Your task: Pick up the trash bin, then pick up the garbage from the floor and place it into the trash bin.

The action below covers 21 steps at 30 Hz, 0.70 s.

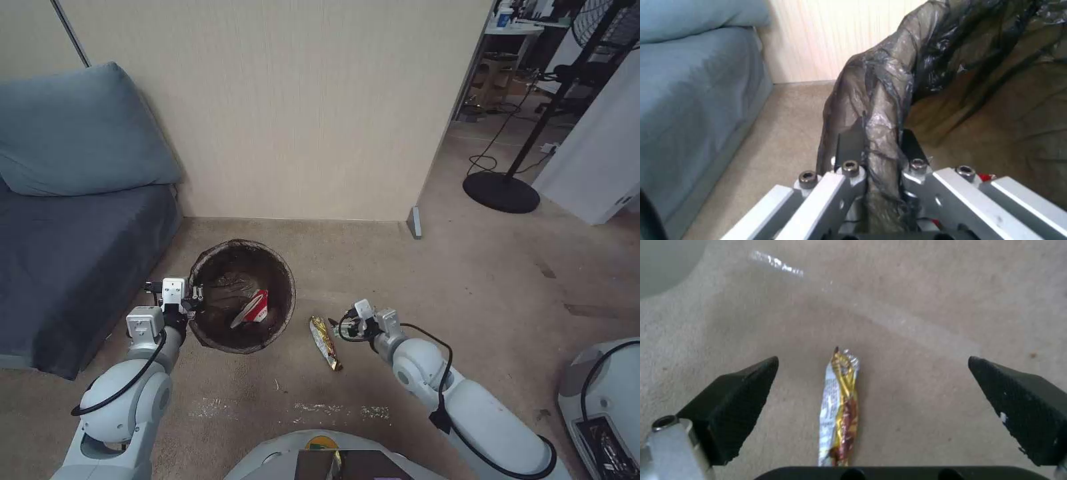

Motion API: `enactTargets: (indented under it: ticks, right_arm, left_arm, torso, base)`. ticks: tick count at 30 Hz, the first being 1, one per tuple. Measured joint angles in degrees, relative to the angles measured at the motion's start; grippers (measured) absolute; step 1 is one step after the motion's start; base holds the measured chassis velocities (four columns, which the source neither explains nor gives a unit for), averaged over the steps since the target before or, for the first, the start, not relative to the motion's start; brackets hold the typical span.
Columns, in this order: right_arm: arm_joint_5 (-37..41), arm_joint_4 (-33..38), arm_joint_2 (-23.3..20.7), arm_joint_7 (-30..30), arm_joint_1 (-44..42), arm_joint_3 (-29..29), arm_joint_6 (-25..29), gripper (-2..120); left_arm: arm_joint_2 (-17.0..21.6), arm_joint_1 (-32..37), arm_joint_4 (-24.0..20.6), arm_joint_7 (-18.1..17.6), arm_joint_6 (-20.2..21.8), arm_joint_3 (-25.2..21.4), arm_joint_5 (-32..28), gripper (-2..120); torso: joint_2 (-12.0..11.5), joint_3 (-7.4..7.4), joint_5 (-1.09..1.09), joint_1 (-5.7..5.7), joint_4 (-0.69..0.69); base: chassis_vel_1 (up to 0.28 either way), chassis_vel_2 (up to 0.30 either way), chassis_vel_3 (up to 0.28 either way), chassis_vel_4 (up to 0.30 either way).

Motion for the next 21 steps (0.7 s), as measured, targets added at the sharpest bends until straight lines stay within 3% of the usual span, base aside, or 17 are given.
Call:
enactTargets:
  ticks: [21]
  right_arm:
    - [5.85, -9.67, 6.40, 6.85, 6.32, -8.97, -4.88, 100]
  left_arm:
    - [-0.55, 0.35, 0.21, 0.23, -0.35, 0.13, 0.44, 3]
  torso:
    - [0.00, 0.00, 0.00, 0.00, 0.00]
  base:
    - [0.000, 0.000, 0.000, 0.000]
